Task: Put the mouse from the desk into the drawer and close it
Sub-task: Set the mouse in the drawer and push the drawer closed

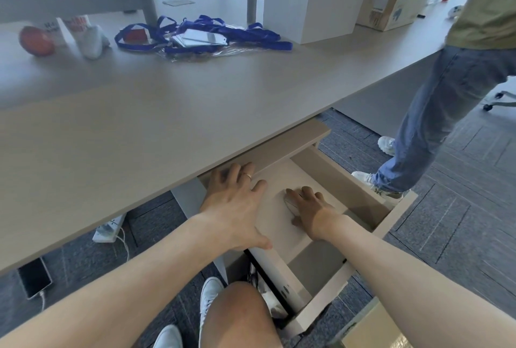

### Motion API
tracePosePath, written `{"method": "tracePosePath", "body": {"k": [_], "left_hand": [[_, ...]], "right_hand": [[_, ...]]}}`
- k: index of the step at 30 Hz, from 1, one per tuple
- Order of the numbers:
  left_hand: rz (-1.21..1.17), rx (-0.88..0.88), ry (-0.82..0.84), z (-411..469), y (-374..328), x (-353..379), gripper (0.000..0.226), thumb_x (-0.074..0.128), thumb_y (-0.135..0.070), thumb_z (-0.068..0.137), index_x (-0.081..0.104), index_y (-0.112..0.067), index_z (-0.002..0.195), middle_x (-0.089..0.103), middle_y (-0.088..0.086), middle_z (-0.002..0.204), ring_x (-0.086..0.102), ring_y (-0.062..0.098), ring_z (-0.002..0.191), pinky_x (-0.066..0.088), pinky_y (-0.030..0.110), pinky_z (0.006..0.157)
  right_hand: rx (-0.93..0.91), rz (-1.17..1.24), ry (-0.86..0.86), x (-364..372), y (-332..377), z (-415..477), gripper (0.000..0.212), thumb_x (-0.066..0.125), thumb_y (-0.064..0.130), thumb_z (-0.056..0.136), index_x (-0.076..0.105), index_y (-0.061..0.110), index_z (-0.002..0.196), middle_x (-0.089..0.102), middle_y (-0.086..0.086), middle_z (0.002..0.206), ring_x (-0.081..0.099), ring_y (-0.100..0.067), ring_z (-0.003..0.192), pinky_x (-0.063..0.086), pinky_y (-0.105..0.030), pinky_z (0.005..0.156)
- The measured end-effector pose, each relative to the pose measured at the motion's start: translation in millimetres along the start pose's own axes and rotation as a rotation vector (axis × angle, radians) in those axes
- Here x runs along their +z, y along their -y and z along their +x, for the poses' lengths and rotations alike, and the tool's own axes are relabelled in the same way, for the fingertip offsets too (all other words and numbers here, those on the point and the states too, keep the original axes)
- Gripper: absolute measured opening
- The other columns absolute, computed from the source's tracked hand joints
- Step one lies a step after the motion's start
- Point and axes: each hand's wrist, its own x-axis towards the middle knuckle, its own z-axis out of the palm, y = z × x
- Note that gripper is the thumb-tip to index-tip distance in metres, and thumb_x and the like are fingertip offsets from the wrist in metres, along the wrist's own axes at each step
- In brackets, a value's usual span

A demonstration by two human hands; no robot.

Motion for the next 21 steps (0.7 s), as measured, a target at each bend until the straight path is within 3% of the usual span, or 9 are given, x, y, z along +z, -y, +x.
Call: {"method": "tracePosePath", "body": {"k": [4,8,12,14,17,18,21], "left_hand": [[-0.009,0.002,-0.013,-1,1,0,0.107,0.066,-0.080,0.058,0.032,-0.025,0.143,0.014,0.009,0.162,0.017,0.032,0.140,0.023,0.051,0.104],[-0.030,-0.005,-0.003,-1,2,1,0.124,0.068,-0.080,0.056,0.011,-0.029,0.153,0.012,0.009,0.163,0.016,0.032,0.142,0.023,0.053,0.106],[-0.083,-0.047,-0.007,-4,1,3,0.145,0.068,-0.081,0.052,-0.013,-0.023,0.157,0.009,0.007,0.166,0.013,0.030,0.146,0.021,0.053,0.110],[-0.202,-0.100,0.009,-9,-1,7,0.147,0.072,-0.077,0.054,-0.014,-0.018,0.157,0.001,0.006,0.168,0.007,0.028,0.150,0.014,0.051,0.116],[-0.366,-0.177,0.004,-18,-4,14,0.143,0.074,-0.073,0.061,-0.012,-0.011,0.158,-0.013,0.008,0.168,-0.005,0.027,0.153,0.002,0.045,0.120],[-0.378,-0.183,-0.008,-21,-4,16,0.141,0.072,-0.073,0.064,-0.011,-0.010,0.158,-0.014,0.009,0.168,-0.007,0.026,0.153,0.000,0.043,0.120],[-0.395,-0.169,-0.005,-23,-2,14,0.137,0.071,-0.073,0.067,-0.009,-0.010,0.158,-0.011,0.008,0.168,-0.007,0.024,0.153,0.001,0.042,0.121]], "right_hand": [[-0.011,-0.013,-0.013,-23,-3,-14,0.080,0.049,0.053,0.093,0.008,0.032,0.157,0.012,-0.007,0.162,0.025,-0.035,0.143,0.039,-0.050,0.107],[-0.196,-0.230,-0.355,-49,-31,-58,0.067,0.042,0.055,0.094,0.028,0.027,0.153,0.037,-0.006,0.153,0.039,-0.029,0.137,0.042,-0.044,0.105],[-0.147,-0.078,-0.551,-47,-61,-104,0.059,0.043,0.052,0.096,0.041,0.022,0.147,0.043,-0.003,0.151,0.036,-0.023,0.141,0.035,-0.041,0.112],[0.015,0.110,-0.597,-32,-67,-120,0.067,0.046,0.052,0.095,0.032,0.020,0.152,0.032,-0.006,0.158,0.026,-0.025,0.146,0.028,-0.044,0.116],[0.284,0.598,-0.586,-10,-62,-132,0.091,0.055,0.051,0.091,0.008,0.012,0.158,0.007,-0.009,0.165,0.006,-0.028,0.151,0.015,-0.047,0.120],[0.357,0.781,-0.548,-5,-57,-133,0.098,0.057,0.055,0.087,0.006,0.010,0.158,0.008,-0.011,0.165,0.009,-0.028,0.151,0.017,-0.048,0.121],[0.534,1.266,-0.431,10,-46,-126,0.101,0.052,0.069,0.075,0.016,0.019,0.155,0.040,-0.010,0.152,0.043,-0.030,0.135,0.040,-0.050,0.108]]}}
